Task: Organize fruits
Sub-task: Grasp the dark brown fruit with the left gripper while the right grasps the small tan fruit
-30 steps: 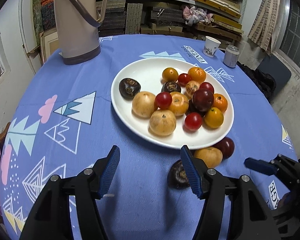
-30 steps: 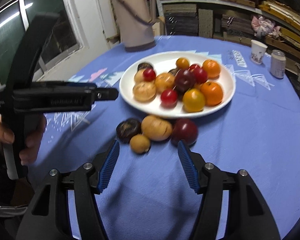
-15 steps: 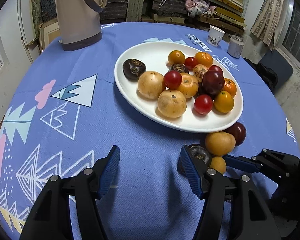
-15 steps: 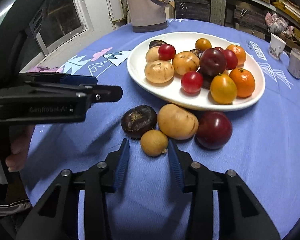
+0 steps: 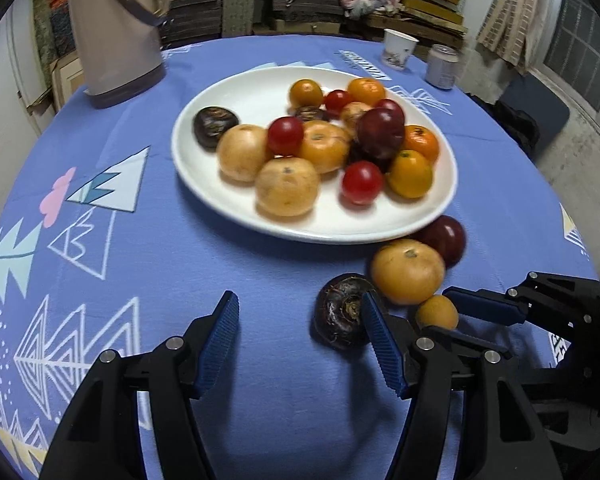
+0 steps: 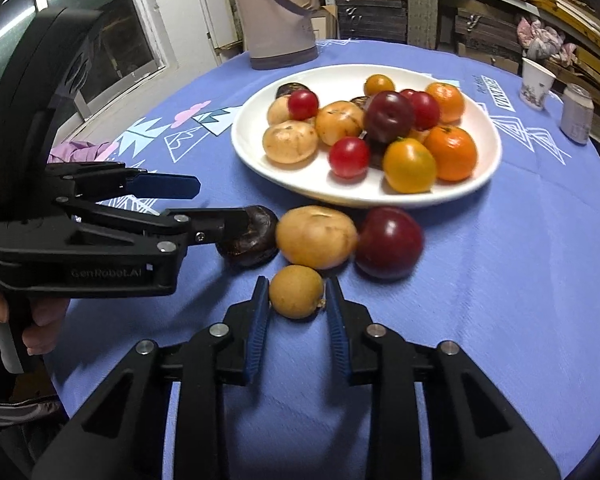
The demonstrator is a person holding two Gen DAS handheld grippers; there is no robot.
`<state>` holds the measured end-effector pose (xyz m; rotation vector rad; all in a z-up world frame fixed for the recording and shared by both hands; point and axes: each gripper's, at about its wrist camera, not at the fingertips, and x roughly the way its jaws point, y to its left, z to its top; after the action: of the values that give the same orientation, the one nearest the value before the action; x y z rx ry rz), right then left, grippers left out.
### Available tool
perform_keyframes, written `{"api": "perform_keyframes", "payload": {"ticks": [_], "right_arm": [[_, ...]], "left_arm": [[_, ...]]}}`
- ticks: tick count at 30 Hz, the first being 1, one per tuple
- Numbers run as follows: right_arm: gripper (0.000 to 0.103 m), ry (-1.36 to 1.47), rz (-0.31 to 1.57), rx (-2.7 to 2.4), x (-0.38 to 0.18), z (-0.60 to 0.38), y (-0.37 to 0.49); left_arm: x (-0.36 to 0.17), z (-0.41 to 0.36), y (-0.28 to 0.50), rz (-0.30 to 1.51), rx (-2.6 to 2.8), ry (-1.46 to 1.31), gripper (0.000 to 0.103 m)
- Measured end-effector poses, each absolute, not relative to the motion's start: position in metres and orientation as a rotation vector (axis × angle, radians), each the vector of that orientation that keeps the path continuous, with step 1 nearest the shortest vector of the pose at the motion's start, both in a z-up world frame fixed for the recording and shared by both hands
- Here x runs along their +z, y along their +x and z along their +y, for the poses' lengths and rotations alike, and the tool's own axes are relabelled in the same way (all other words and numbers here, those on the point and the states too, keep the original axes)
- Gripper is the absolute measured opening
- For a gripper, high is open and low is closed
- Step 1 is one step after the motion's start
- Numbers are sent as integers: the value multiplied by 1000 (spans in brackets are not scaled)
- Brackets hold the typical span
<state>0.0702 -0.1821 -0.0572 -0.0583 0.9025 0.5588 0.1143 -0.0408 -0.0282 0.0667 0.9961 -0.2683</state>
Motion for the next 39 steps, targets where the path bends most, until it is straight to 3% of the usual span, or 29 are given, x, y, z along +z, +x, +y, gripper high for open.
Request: {"api": "perform_keyframes", "payload": {"ticks": [18,20,22,23,39], "right_arm": [[29,-18,891,519,-56,-209,62],[29,-16,890,520,-56,-209,62],[29,-13,889,520,-55,-210,62],[29,-13,889,519,-55,-210,62],[30,-35,902,500,-58,-206,62]], "left_arm": [[-46,-65,102,1034,-341,125,65],[-49,-63,105,1041,-338,103,62],[-49,-62,107,1030,-328,102,50],[-48,-61,108,1031,-329,96,49],[-51,-64,97,992,-316,152,50]]}}
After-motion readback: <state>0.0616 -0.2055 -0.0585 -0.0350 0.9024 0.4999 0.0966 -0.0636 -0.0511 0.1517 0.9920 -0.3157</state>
